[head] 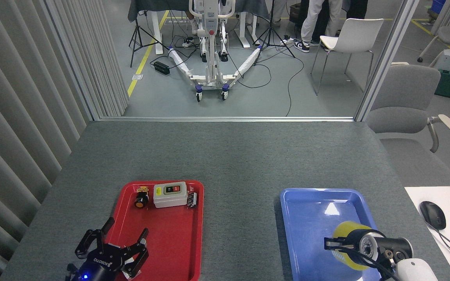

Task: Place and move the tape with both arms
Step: 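Lower the tape roll into the blue tray with the right gripper and release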

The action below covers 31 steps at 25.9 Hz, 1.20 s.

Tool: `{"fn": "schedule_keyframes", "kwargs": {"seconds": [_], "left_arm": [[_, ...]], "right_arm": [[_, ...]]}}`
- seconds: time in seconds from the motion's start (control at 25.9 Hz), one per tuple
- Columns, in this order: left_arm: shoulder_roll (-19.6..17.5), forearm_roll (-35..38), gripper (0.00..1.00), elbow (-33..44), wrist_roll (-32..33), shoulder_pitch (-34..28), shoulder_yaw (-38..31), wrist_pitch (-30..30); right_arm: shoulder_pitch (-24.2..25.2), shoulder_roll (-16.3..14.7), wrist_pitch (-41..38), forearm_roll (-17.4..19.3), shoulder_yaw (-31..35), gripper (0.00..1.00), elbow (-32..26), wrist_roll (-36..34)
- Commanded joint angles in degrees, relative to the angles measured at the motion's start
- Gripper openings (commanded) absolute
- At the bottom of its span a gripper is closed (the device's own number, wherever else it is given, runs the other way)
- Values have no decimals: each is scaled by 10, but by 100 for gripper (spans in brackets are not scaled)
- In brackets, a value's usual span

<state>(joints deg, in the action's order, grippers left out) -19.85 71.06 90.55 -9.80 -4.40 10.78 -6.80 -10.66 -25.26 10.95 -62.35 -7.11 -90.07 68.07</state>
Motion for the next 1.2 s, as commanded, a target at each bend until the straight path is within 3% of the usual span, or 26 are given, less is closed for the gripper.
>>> {"fn": "schedule_keyframes", "kwargs": {"seconds": [0.0,0.39,0.46,0.62,0.7,1.16], "left_arm": [[2,0,99,-2,0,0,0,0],[1,-1,99,-20,0,9,0,0],[2,-1,99,-25,0,11,0,0],[3,-1,99,-26,-1,14,1,-1],[4,-1,99,-26,-1,14,2,-1],[2,-2,99,-25,-2,21,1,-1]], "right_arm": [[-16,-5,31,14,-1,12,3,36],[-25,-6,64,10,-12,24,14,32],[-27,-7,64,8,-12,36,17,31],[-29,-8,77,7,-12,74,24,15],[-29,-11,86,7,-12,86,24,2],[-28,-13,88,7,-12,96,17,-18]]}}
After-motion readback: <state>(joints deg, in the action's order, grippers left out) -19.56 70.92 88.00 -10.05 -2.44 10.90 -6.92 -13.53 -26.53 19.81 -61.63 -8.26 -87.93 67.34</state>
